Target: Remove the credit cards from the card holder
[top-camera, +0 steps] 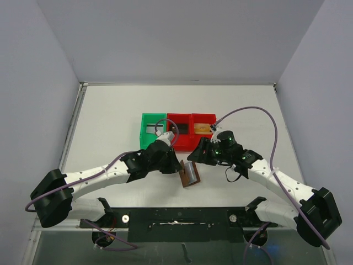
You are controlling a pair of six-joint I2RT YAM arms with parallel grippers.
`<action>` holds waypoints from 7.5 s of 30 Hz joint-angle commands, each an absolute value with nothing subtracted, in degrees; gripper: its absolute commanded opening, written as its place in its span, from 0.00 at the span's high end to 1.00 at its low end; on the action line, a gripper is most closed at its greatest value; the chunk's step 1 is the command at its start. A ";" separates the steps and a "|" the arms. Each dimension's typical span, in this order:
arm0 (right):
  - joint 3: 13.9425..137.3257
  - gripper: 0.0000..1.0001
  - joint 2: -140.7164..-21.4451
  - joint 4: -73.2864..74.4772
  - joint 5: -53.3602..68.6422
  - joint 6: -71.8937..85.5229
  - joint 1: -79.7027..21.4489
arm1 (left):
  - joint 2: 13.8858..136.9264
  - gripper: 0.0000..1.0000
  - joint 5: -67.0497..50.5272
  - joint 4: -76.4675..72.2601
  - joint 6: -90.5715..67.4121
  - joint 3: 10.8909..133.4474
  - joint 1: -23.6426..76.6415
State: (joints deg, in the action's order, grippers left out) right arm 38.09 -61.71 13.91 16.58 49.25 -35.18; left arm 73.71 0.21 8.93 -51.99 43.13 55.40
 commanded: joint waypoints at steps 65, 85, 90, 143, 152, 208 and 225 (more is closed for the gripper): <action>33.85 0.42 -93.28 -27.16 31.53 62.41 -41.75 | 59.95 0.88 -3.20 -0.03 -60.62 21.00 42.50; 30.54 0.32 -93.66 -31.40 27.09 66.08 -42.00 | 39.56 0.29 -7.40 -7.13 -72.10 11.00 42.72; 32.34 0.30 -93.43 -28.46 26.99 65.74 -42.05 | 42.28 0.29 -6.64 -6.43 -68.84 13.55 44.64; 39.78 0.29 -87.06 -10.79 25.03 57.66 -43.31 | 67.76 1.00 0.70 -0.44 -54.26 27.29 52.38; 37.58 0.32 -81.60 -9.77 24.06 58.25 -43.11 | 66.99 1.00 1.23 -1.38 -55.00 25.92 52.30; 38.84 0.57 -90.08 -14.99 28.84 57.48 -42.56 | 63.57 0.77 -0.22 -1.83 -55.90 23.08 52.40; 37.03 0.46 -78.29 9.10 12.54 54.09 -42.34 | 62.09 0.65 0.12 -3.47 -57.05 22.50 52.40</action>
